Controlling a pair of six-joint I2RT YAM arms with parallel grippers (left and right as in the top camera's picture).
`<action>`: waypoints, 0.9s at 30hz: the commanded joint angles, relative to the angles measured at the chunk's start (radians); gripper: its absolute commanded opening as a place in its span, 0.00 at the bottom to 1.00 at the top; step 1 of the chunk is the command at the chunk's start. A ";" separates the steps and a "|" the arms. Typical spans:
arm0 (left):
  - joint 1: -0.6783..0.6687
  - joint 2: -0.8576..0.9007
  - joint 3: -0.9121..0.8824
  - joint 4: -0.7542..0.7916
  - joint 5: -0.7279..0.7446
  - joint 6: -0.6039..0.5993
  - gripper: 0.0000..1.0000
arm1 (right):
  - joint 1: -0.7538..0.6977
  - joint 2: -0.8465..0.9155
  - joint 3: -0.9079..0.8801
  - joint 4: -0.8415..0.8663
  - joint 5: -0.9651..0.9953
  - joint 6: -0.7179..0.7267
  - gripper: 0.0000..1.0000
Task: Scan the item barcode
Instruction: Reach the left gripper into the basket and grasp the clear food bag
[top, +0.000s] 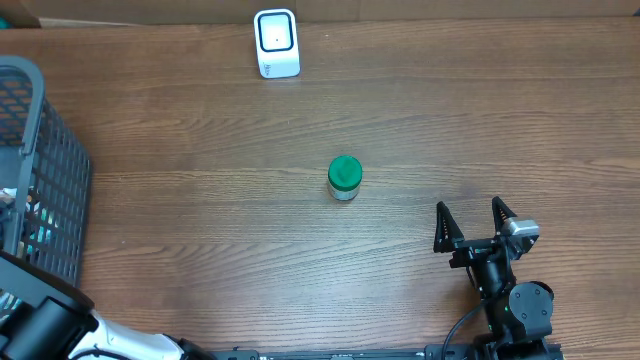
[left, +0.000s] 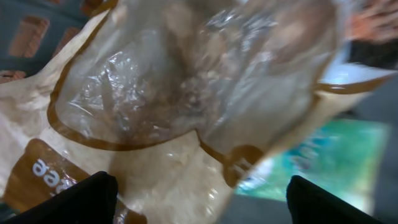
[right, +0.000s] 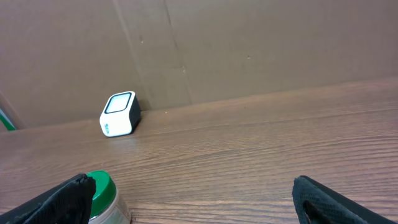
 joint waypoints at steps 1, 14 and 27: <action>0.001 0.049 -0.011 0.013 -0.102 0.018 0.90 | -0.003 -0.008 -0.010 0.007 -0.003 -0.005 1.00; -0.043 0.187 0.011 -0.010 -0.109 0.019 0.26 | -0.003 -0.008 -0.010 0.007 -0.003 -0.005 1.00; -0.159 0.177 0.457 -0.352 -0.104 -0.079 0.04 | -0.003 -0.008 -0.010 0.007 -0.003 -0.005 1.00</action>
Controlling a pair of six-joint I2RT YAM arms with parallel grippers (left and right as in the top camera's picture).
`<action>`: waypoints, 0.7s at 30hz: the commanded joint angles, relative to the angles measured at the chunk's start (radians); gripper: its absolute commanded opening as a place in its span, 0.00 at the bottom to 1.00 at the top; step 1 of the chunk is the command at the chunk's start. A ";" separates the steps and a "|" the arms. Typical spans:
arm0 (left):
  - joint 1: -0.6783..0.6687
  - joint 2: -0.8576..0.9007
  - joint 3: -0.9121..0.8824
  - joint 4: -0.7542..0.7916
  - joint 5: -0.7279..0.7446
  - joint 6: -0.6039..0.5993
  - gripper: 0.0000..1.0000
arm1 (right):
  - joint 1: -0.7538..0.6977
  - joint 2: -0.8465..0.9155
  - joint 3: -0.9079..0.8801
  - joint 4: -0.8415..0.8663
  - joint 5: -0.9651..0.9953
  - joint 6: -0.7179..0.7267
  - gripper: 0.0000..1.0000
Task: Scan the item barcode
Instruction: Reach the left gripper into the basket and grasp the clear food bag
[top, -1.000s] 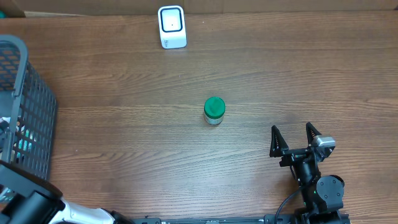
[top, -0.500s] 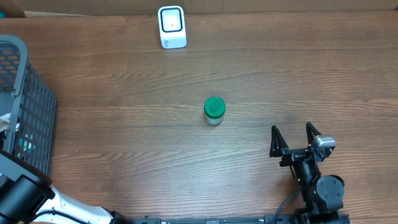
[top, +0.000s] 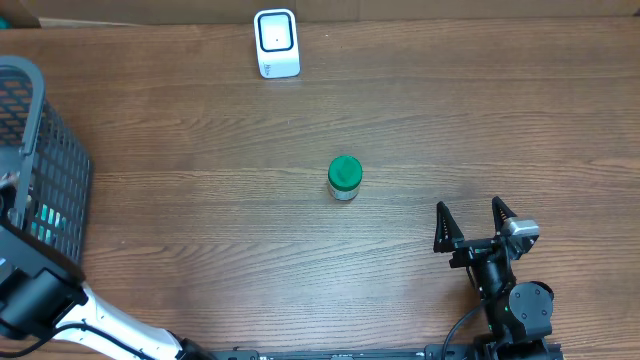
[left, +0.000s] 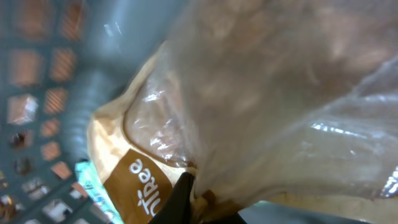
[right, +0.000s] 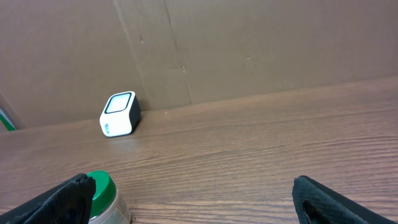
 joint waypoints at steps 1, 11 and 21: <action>-0.069 -0.013 0.195 -0.068 0.031 -0.084 0.04 | -0.003 -0.008 -0.010 0.006 -0.003 -0.005 1.00; -0.256 -0.180 0.570 -0.190 0.064 -0.269 0.04 | -0.003 -0.008 -0.010 0.006 -0.003 -0.005 1.00; -0.405 -0.396 0.615 -0.207 0.055 -0.310 0.04 | -0.003 -0.008 -0.010 0.006 -0.003 -0.005 1.00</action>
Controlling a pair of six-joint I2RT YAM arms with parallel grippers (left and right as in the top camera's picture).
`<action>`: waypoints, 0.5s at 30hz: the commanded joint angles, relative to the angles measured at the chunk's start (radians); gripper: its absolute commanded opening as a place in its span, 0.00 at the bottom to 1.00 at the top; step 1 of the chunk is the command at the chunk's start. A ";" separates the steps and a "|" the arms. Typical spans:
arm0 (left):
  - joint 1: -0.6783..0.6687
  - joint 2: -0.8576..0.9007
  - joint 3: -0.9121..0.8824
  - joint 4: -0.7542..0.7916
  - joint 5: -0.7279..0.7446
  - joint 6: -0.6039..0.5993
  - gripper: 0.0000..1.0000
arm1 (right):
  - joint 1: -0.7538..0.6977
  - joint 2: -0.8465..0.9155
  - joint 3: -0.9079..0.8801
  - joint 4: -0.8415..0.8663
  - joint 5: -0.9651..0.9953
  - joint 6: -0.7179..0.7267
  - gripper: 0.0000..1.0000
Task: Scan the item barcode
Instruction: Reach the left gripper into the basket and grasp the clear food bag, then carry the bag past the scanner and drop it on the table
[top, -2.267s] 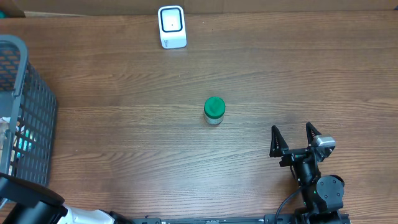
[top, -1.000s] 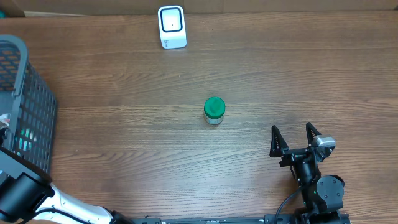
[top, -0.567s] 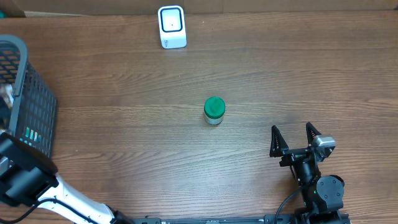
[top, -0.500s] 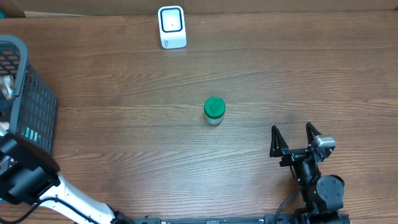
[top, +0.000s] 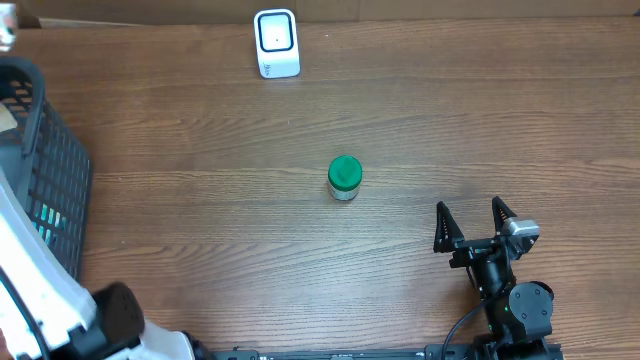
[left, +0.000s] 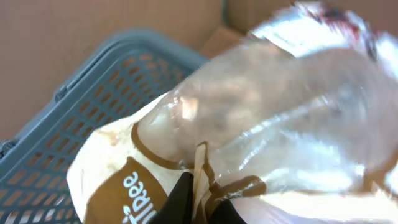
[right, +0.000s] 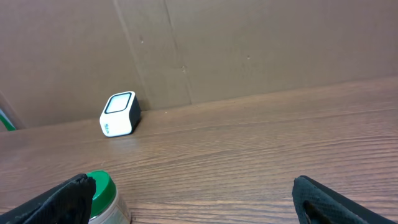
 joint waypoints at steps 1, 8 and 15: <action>-0.013 -0.037 0.016 0.003 0.002 -0.025 0.04 | -0.003 -0.008 -0.010 0.006 -0.003 -0.005 1.00; -0.013 -0.059 0.016 0.009 0.010 -0.026 0.04 | -0.003 -0.008 -0.010 0.006 -0.003 -0.005 1.00; -0.151 -0.085 0.009 -0.097 0.349 -0.212 0.04 | -0.003 -0.008 -0.010 0.006 -0.002 -0.005 1.00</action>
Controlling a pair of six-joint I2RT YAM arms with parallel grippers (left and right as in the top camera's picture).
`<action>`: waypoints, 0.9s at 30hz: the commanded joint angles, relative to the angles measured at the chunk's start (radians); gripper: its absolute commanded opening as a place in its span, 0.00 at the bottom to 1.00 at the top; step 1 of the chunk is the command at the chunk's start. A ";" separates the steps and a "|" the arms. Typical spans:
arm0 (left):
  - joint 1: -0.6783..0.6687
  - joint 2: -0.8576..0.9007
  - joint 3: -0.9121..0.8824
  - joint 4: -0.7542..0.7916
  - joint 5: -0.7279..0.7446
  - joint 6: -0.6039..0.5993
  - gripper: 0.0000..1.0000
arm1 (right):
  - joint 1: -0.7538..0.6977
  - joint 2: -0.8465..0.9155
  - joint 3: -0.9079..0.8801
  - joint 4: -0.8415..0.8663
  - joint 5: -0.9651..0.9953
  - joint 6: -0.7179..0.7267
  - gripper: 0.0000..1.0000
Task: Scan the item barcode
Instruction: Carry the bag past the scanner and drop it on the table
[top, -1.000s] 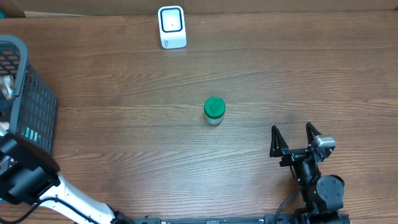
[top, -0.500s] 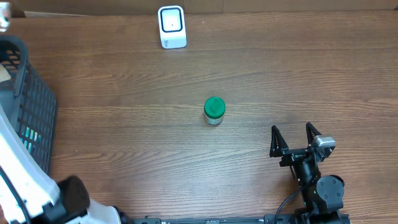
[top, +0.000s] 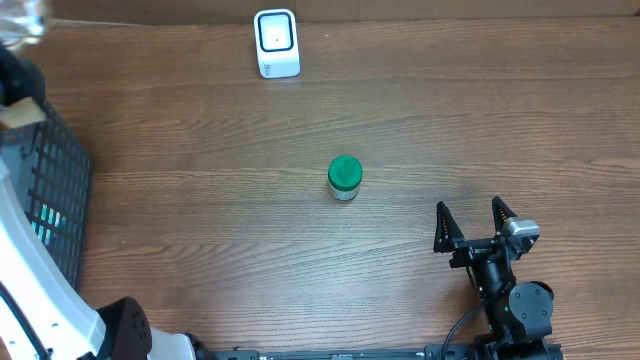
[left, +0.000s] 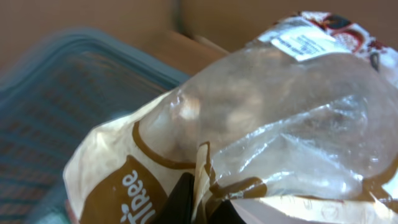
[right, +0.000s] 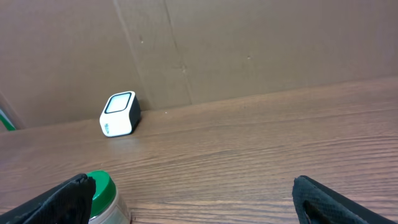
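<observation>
A clear plastic bag (left: 261, 118) with tan and brown printing fills the left wrist view, and my left gripper (left: 200, 202) is shut on a fold of its lower edge. A white printed label (left: 306, 43) shows on the bag's upper right. In the overhead view the bag (top: 22, 20) hangs at the far left corner, above the basket. The white scanner (top: 277, 42) stands at the back of the table. My right gripper (top: 468, 210) rests open near the front right, holding nothing.
A grey mesh basket (top: 55, 190) stands at the left edge with other packets inside it. A jar with a green lid (top: 344, 178) stands mid-table, just left of my right gripper (right: 189, 196). A cardboard wall runs behind the scanner (right: 118, 114).
My left gripper has moved the bag a little further from the basket, towards the table's back left corner. The basket rim now sits lower and more blurred behind the bag. The right arm has not moved.
My left gripper was open over the bag down inside the basket. It was then shut on the bag's lower fold, still among the basket walls. Then the bag was above the basket rim, and now it hangs higher at the back left.
</observation>
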 joint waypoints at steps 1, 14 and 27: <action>-0.127 -0.023 -0.006 -0.090 0.220 -0.157 0.04 | -0.003 -0.008 -0.010 0.007 -0.003 -0.005 1.00; -0.601 0.105 -0.609 0.001 0.149 -0.482 0.04 | -0.003 -0.008 -0.010 0.007 -0.003 -0.005 1.00; -0.727 0.320 -0.832 0.238 0.140 -0.745 0.04 | -0.003 -0.008 -0.010 0.007 -0.003 -0.005 1.00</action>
